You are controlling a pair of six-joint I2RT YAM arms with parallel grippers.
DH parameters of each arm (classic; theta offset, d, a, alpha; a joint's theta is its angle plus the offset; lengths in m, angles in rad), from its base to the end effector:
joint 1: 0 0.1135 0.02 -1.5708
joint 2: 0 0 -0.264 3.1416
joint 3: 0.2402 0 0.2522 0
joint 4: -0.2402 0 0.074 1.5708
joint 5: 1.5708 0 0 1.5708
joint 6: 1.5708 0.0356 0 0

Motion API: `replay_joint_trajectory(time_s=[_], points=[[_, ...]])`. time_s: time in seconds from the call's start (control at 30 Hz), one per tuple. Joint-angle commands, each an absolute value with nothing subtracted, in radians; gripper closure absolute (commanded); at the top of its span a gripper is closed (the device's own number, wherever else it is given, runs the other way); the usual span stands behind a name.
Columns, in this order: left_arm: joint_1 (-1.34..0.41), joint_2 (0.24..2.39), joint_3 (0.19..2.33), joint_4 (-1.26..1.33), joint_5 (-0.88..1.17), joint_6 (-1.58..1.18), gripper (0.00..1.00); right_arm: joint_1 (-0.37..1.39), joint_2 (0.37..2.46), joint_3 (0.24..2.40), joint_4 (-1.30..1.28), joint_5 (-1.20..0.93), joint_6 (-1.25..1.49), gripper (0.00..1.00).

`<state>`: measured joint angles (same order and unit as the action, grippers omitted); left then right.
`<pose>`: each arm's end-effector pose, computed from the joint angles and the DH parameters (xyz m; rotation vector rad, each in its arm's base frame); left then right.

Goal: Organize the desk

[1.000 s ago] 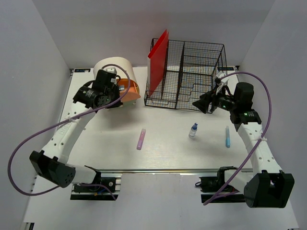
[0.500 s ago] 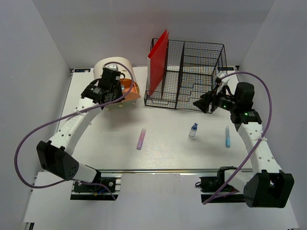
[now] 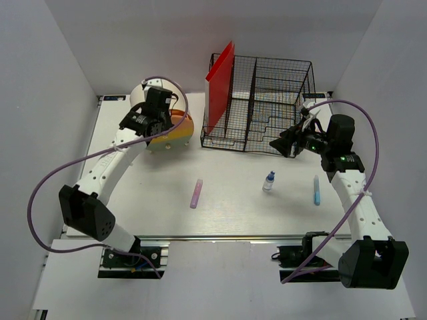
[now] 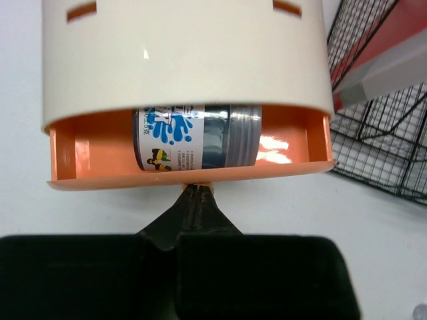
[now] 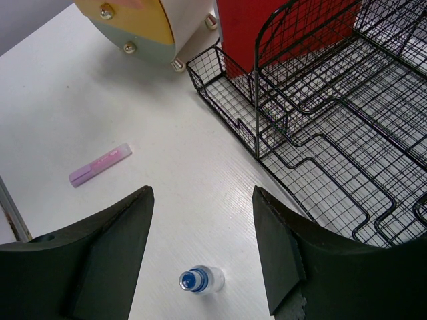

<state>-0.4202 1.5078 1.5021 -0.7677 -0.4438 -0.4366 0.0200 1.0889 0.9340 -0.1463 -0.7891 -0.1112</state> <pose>0.3026 -0.1185 0.3614 -0.2317 2.2425 0.0678 0.2430 0.0301 0.3395 -0.6507 1.7124 0.6697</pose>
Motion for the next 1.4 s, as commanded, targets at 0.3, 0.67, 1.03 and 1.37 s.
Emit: replay_joint_trajectory(time_s=[0.3,0.67,1.03,1.37], points=[[-0.387,1.591,1.589,-0.667,-0.528,-0.407,1.00,0.014,1.095,0.927,-0.103,-0.810,-0.121,0.34],[-0.359,1.556,1.580,-0.655,-0.460,-0.396,1.00,0.011,1.095,0.927,-0.106,-0.816,-0.126,0.33],[-0.368,1.188,1.310,-0.603,-0.131,-0.399,0.18,0.012,1.066,0.919,-0.143,-0.952,-0.239,0.27],[-0.359,0.966,0.901,-0.525,-0.075,-0.581,0.02,0.109,1.038,0.957,-0.230,-1.040,-0.341,0.20]])
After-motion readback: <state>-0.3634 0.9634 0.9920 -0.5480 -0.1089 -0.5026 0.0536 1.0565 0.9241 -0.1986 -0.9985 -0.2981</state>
